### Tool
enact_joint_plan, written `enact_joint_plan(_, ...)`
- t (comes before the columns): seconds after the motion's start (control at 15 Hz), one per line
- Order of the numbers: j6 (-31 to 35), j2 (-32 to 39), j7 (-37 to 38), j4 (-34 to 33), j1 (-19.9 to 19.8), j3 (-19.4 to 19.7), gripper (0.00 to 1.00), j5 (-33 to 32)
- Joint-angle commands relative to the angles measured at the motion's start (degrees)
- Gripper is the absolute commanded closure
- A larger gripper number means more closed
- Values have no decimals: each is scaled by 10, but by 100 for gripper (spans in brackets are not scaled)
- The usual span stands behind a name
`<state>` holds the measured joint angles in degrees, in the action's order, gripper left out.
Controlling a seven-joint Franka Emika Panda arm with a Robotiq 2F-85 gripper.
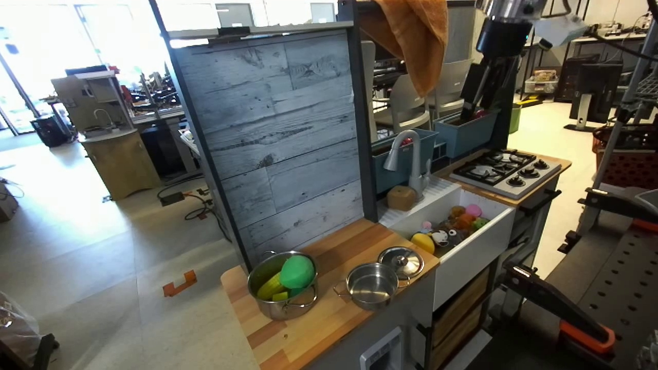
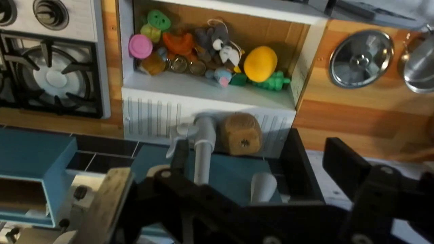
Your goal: Move the right pot to the left of the lid, then hang the towel on the black rod, lastly, put the yellow plushie in the right pot
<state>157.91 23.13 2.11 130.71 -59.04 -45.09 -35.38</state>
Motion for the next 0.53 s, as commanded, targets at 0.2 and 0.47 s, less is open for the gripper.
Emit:
enact_joint_plan(0.2,14,161,189,-102,219,221,0,-227)
enact_joint_plan(0.47,23,296,220,-221,298,297,0,-300)
